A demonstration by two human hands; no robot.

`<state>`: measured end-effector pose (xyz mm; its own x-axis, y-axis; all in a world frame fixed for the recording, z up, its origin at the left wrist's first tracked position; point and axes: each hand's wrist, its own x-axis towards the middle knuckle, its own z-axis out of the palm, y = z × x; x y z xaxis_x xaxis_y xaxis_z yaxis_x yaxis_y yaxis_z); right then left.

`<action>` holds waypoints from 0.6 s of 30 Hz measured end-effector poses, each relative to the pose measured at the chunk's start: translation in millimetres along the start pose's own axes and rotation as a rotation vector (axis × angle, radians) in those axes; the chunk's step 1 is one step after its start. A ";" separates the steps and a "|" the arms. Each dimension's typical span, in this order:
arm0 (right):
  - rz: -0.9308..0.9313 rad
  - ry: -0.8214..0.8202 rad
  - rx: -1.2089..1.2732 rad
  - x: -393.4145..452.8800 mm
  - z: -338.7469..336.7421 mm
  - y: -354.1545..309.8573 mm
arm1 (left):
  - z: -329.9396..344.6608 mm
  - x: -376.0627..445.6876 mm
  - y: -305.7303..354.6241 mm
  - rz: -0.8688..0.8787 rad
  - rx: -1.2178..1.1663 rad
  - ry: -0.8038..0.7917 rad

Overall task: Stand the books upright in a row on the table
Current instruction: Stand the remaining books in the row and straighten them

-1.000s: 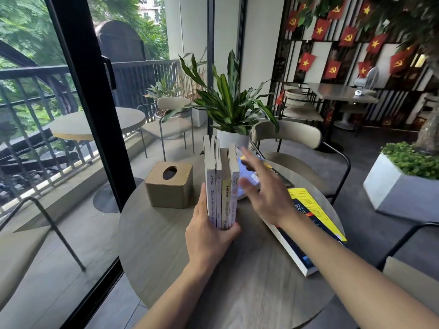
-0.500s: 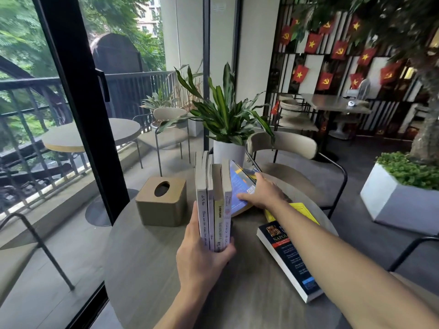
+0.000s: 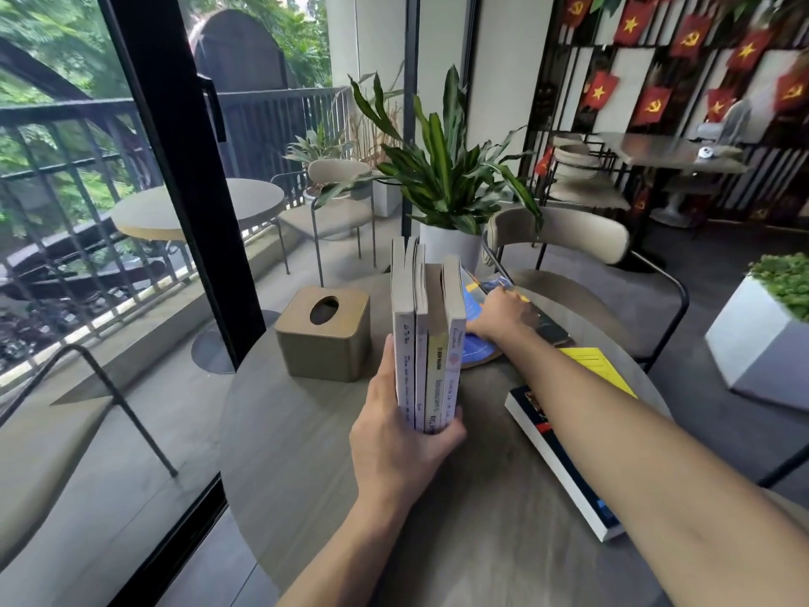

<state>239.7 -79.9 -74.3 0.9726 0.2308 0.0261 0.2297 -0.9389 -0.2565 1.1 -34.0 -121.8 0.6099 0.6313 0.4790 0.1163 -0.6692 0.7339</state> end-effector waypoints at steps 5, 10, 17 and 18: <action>-0.001 0.022 0.012 -5.6 -1.6 -2.8 | -1.8 -0.5 -0.1 0.009 -0.018 0.005; 0.014 0.055 0.051 -8.8 -5.9 -8.6 | -2.9 -1.2 2.1 0.008 -0.024 0.003; -0.074 0.306 0.293 -11.0 -33.4 -13.0 | -2.2 -1.9 0.5 0.010 -0.035 0.004; -0.096 0.373 0.416 -16.1 -39.2 -13.1 | -2.1 -1.5 0.5 0.012 -0.038 0.003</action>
<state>222.3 -81.3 -33.5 0.9117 0.1338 0.3885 0.3585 -0.7208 -0.5932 -1.4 -34.5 -121.1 0.6086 0.6246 0.4893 0.0791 -0.6614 0.7458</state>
